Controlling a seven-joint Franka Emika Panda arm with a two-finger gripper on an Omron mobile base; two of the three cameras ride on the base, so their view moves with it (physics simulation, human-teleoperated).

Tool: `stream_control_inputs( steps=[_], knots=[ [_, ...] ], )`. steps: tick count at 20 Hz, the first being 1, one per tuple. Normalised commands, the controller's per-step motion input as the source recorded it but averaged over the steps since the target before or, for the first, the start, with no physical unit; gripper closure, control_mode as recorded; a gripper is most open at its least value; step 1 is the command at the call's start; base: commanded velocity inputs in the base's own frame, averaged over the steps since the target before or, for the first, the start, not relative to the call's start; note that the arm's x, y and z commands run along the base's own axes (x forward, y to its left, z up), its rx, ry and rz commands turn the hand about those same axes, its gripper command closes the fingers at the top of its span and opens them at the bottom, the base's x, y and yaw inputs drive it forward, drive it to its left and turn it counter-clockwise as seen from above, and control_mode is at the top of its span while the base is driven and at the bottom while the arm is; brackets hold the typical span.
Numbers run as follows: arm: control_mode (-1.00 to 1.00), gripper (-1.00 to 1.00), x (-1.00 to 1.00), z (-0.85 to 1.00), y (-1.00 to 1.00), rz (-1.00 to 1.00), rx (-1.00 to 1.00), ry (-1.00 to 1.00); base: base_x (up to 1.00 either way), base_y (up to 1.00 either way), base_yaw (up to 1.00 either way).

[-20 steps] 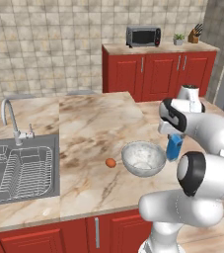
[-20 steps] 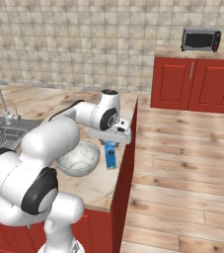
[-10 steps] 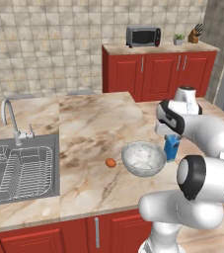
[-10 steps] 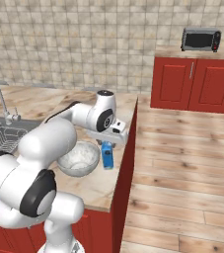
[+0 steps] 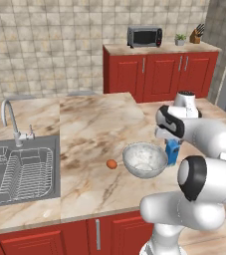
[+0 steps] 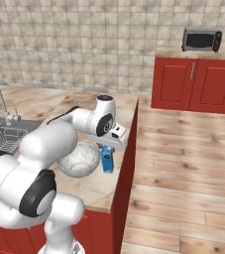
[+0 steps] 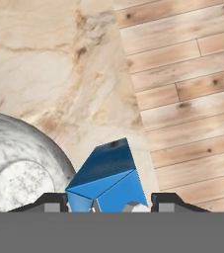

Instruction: Gather the eggs and milk located in the vicinity of the sink area and place them right next to the bowl.

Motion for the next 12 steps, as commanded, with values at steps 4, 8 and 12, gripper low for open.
stream_control_inputs(
  steps=[4,8,12],
  knots=[
    [-1.0,1.0,0.0,-0.22,0.0,-0.07,0.0,0.0,0.0,0.0,0.0],
    [-1.0,1.0,0.0,-0.04,0.03,-0.04,0.0,0.0,0.0,0.0,0.0],
    [-1.0,1.0,0.0,-0.01,0.03,-0.04,0.0,0.0,0.0,0.0,0.0]
  ],
)
